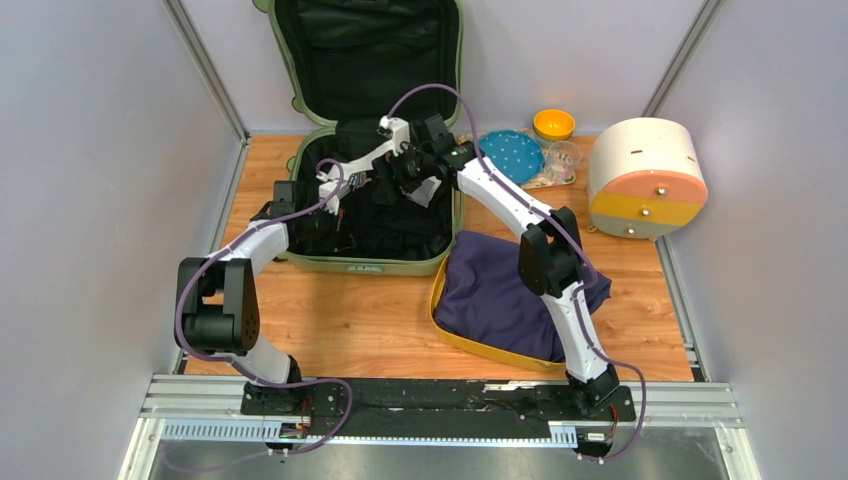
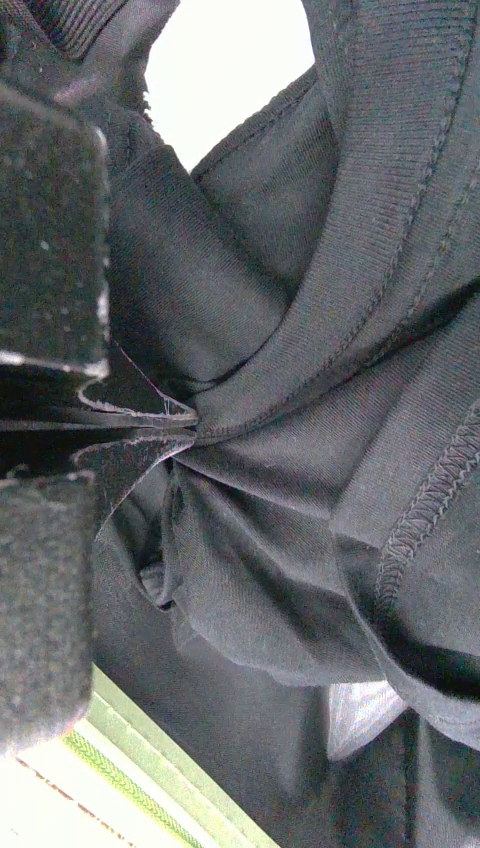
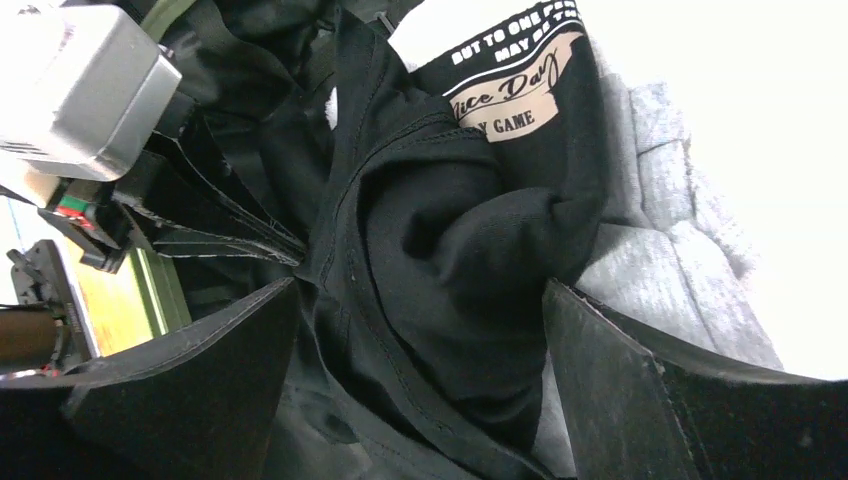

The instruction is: Open, take out, and arrange the luggage

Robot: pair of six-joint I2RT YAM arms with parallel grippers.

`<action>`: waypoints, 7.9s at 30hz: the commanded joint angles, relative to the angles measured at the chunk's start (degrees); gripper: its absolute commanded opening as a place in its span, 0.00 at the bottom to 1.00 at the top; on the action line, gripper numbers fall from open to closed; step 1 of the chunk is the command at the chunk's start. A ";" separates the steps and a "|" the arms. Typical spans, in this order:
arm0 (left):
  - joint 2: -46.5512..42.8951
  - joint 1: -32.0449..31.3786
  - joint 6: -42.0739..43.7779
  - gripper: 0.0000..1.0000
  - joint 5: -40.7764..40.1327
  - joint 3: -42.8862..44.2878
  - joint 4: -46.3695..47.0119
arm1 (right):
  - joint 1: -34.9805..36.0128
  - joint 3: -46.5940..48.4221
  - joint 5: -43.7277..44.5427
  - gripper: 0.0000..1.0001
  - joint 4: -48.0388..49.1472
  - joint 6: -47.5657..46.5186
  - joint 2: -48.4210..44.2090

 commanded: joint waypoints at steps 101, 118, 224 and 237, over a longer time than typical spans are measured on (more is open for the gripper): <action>-15.42 -3.93 50.47 0.00 18.42 7.17 6.07 | -3.50 -20.86 -29.55 0.93 7.00 -33.98 -15.90; -14.01 -2.26 32.81 0.00 17.97 10.07 14.53 | -0.86 -20.77 -21.83 0.80 9.98 -33.81 -7.72; 1.62 -6.92 -10.19 0.76 -1.44 23.69 1.78 | -19.68 -30.45 -4.69 0.80 -4.43 -4.10 -45.96; 18.05 -7.80 -14.49 0.83 -6.38 31.86 6.80 | -19.05 -25.42 -6.88 0.79 -5.13 -3.65 -36.53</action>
